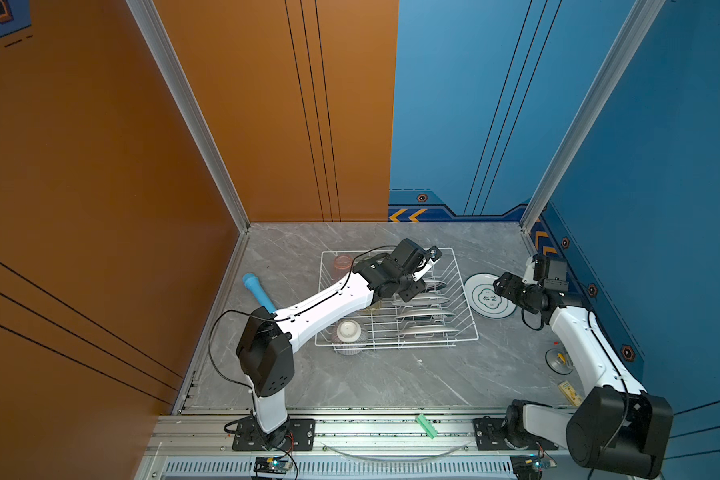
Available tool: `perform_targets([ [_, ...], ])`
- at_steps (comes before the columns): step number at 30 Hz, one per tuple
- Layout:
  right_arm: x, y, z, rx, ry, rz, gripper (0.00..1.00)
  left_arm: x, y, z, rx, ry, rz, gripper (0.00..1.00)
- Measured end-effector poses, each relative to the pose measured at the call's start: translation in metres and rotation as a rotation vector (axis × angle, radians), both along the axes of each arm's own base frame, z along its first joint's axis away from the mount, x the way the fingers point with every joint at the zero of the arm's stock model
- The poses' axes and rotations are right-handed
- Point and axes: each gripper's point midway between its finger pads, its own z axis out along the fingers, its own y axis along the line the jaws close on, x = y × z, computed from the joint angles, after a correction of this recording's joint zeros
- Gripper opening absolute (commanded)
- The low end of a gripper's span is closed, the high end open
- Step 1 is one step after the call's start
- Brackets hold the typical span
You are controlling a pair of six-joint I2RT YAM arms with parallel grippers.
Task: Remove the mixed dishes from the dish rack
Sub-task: 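Grip the next white plate in the rack with the left gripper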
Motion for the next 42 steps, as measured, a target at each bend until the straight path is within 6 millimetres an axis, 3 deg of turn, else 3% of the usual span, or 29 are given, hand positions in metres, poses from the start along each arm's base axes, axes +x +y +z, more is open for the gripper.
perform_targets([
  [7,0.002,0.012,0.007,-0.006,-0.010,0.035,0.80,0.006,-0.007,-0.006,0.052,-0.001,-0.037,0.50],
  [23,-0.004,0.013,0.018,-0.009,-0.036,0.036,0.80,0.028,-0.018,-0.038,0.226,-0.012,-0.102,0.45],
  [36,-0.004,0.013,0.021,-0.010,-0.046,0.036,0.80,0.039,-0.016,-0.048,0.330,-0.054,-0.117,0.25],
  [42,-0.005,0.013,0.026,-0.011,-0.060,0.037,0.80,0.043,-0.012,-0.051,0.383,-0.082,-0.119,0.08],
])
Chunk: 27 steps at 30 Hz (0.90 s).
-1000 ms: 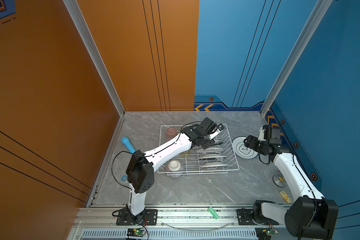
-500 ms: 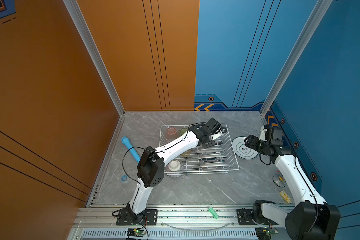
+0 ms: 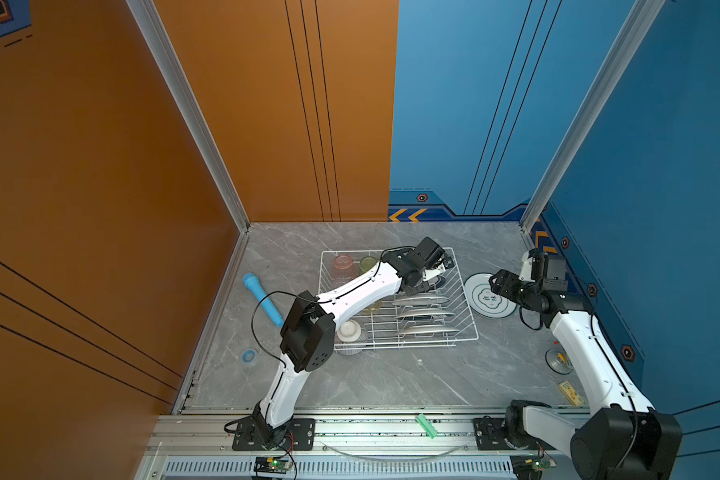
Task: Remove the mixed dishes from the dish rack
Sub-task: 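Grip the next white plate in the rack with the left gripper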
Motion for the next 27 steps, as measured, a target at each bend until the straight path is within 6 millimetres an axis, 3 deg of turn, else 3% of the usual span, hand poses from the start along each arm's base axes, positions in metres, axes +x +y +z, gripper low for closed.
perform_targets([
  [9,-0.002,0.001,0.003,0.001,-0.015,0.002,0.80,0.000,0.003,0.003,0.051,-0.027,-0.014,0.00],
  [19,-0.004,0.003,0.003,0.007,-0.017,0.010,0.80,0.000,0.005,0.008,0.056,-0.044,0.000,0.00],
  [23,-0.003,0.007,0.005,0.014,-0.028,0.024,0.80,-0.002,0.008,0.023,0.028,-0.058,0.018,0.00],
  [27,-0.002,0.012,0.004,0.019,-0.031,0.039,0.80,-0.008,0.015,0.056,-0.026,-0.095,0.033,0.00],
])
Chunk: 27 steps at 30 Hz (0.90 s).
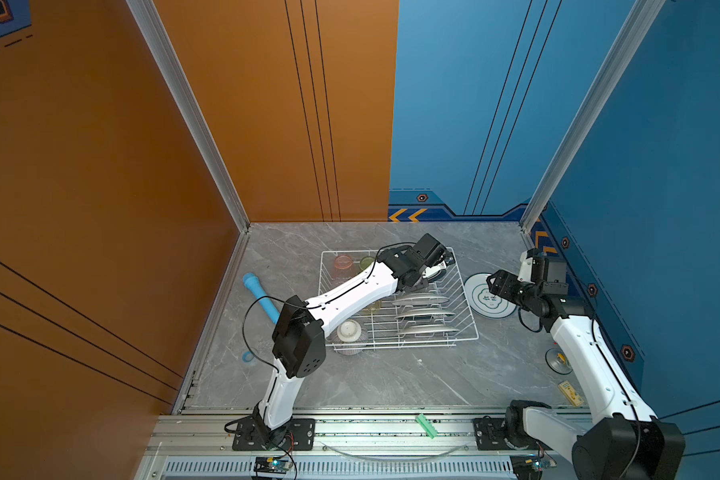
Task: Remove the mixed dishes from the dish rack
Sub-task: 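Grip the next white plate in the rack with the left gripper, then lift the red-rimmed plate with the left gripper while the right gripper grasps it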
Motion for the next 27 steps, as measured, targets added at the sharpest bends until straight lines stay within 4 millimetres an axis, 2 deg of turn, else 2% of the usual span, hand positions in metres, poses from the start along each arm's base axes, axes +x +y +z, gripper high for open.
perform_targets([
  [7,0.001,0.011,0.001,0.033,-0.008,0.044,0.79,-0.001,0.022,0.078,-0.188,-0.107,0.075,0.00],
  [11,0.001,0.024,0.009,0.081,-0.053,0.101,0.79,-0.003,0.045,0.108,-0.347,-0.078,0.121,0.00],
  [15,-0.001,0.052,0.029,0.195,-0.159,0.221,0.78,-0.003,0.070,0.128,-0.557,0.022,0.167,0.00],
  [17,-0.002,0.067,0.040,0.266,-0.210,0.290,0.77,-0.002,0.078,0.132,-0.645,0.077,0.183,0.00],
  [19,-0.003,0.082,0.051,0.351,-0.258,0.359,0.76,-0.004,0.078,0.130,-0.736,0.156,0.181,0.00],
  [22,-0.005,0.098,0.066,0.460,-0.312,0.433,0.75,-0.013,0.065,0.118,-0.838,0.291,0.159,0.00],
  [27,-0.005,0.112,0.082,0.588,-0.367,0.509,0.75,-0.026,0.046,0.099,-0.963,0.486,0.136,0.00],
])
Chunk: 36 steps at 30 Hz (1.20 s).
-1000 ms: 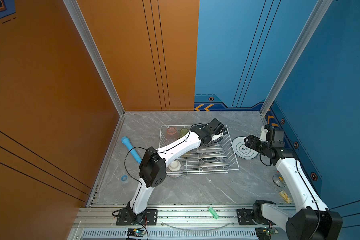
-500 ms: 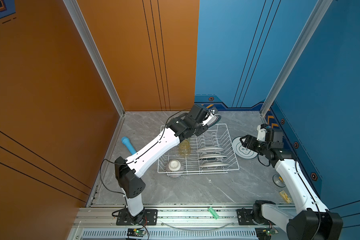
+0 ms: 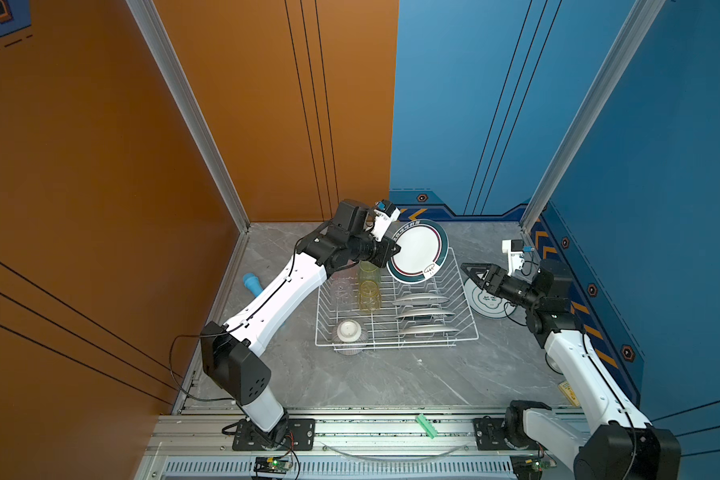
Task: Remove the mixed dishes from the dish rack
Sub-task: 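Lift the red-rimmed plate with the left gripper while the right gripper grasps it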
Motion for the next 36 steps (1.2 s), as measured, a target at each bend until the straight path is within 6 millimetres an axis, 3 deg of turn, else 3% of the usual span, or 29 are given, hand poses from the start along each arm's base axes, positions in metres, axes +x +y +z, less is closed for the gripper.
perform_targets([
  [8,0.004,0.005,0.013,0.062,-0.029,0.036,0.72,-0.008,-0.025,0.018,-0.231,0.098,-0.106,0.00],
  [13,0.008,0.007,0.018,0.102,-0.038,0.046,0.63,-0.008,-0.038,0.020,-0.295,0.129,-0.156,0.00],
  [19,0.011,0.016,0.029,0.159,-0.061,0.081,0.42,-0.006,-0.054,0.006,-0.315,0.177,-0.186,0.00],
  [21,0.012,0.018,0.031,0.176,-0.066,0.085,0.31,-0.006,-0.058,0.000,-0.317,0.200,-0.191,0.00],
  [27,0.014,0.017,0.028,0.198,-0.049,0.080,0.08,-0.008,-0.061,0.003,-0.341,0.219,-0.209,0.00],
  [29,0.014,0.017,0.030,0.178,-0.084,0.083,0.01,-0.008,-0.061,0.003,-0.351,0.249,-0.196,0.10],
  [32,0.013,0.017,0.029,0.179,-0.076,0.082,0.00,-0.008,-0.061,0.004,-0.348,0.232,-0.200,0.24],
  [33,0.013,0.017,0.028,0.179,-0.067,0.082,0.00,-0.008,-0.062,0.003,-0.342,0.220,-0.203,0.33],
  [36,0.011,0.014,0.024,0.177,-0.034,0.068,0.00,-0.009,-0.063,-0.001,-0.321,0.189,-0.206,0.39],
])
